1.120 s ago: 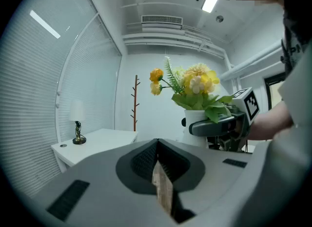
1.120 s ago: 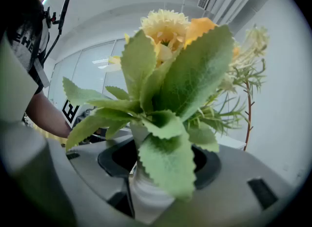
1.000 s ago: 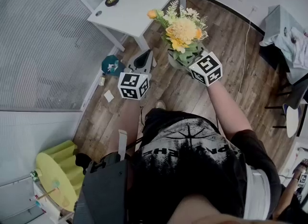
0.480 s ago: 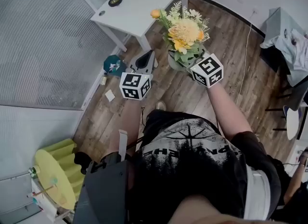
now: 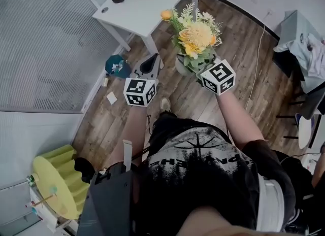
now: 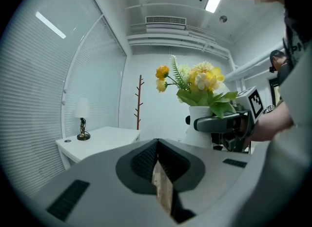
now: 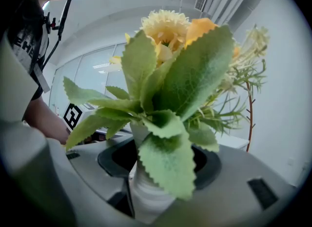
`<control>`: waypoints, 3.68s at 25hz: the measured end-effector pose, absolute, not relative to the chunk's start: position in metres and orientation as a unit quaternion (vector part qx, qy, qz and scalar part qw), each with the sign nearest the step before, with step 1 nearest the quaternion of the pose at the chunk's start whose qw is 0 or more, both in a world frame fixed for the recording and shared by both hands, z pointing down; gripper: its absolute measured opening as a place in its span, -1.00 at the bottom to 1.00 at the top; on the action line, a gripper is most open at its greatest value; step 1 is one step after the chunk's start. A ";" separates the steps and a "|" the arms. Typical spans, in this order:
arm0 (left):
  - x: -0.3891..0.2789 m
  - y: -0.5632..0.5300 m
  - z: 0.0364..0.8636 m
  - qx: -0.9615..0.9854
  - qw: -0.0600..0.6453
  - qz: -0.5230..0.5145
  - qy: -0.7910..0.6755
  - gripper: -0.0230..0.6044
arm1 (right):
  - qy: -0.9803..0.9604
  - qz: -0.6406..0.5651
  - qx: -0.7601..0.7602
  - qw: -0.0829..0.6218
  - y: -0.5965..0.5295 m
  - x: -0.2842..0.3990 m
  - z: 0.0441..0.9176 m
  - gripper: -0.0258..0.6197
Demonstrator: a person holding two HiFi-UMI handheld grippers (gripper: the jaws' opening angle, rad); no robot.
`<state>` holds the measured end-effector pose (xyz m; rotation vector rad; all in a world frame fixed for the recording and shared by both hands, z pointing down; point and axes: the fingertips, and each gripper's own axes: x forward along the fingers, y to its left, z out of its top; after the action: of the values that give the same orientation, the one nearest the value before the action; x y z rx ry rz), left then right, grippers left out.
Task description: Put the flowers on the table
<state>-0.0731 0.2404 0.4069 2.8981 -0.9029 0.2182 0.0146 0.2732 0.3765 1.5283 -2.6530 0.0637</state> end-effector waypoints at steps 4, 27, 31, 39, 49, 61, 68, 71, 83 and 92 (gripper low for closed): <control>-0.072 0.200 0.410 0.953 0.058 0.074 -0.288 -0.89 | -0.860 0.028 0.507 0.047 0.231 0.018 0.378 -0.15; -0.092 0.038 0.417 0.966 0.047 0.090 -0.240 -0.89 | -0.829 0.044 0.556 0.025 0.069 0.009 0.381 -0.15; -0.096 0.000 0.425 0.968 0.055 0.094 -0.228 -0.89 | -0.825 0.051 0.562 0.029 0.031 0.003 0.388 -0.15; -0.090 -0.005 0.426 0.969 0.059 0.088 -0.222 -0.89 | -0.823 0.040 0.566 0.036 0.025 0.006 0.390 -0.15; -0.073 -0.053 0.444 0.966 0.081 0.095 -0.224 -0.89 | -0.824 0.057 0.563 0.044 -0.025 0.025 0.402 -0.15; -0.039 -0.155 0.452 0.953 0.099 0.101 -0.266 -0.89 | -0.843 0.063 0.532 0.053 -0.137 0.071 0.408 -0.15; -0.027 -0.221 0.454 0.936 0.112 0.106 -0.317 -0.89 | -0.860 0.070 0.502 0.060 -0.209 0.102 0.409 -0.15; -0.021 -0.248 0.455 0.931 0.116 0.107 -0.330 -0.89 | -0.869 0.066 0.486 0.063 -0.239 0.104 0.410 -0.15; 0.009 -0.312 0.470 0.915 0.132 0.114 -0.364 -0.89 | -0.896 0.068 0.434 0.065 -0.318 0.122 0.424 -0.15; 0.023 -0.336 0.489 0.906 0.154 0.128 -0.372 -0.89 | -0.913 0.029 0.404 0.050 -0.359 0.120 0.426 -0.15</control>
<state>0.0231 -0.3356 0.4887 2.5979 -1.0674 0.3661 0.1196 -0.3594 0.4261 1.2314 -2.7786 0.0894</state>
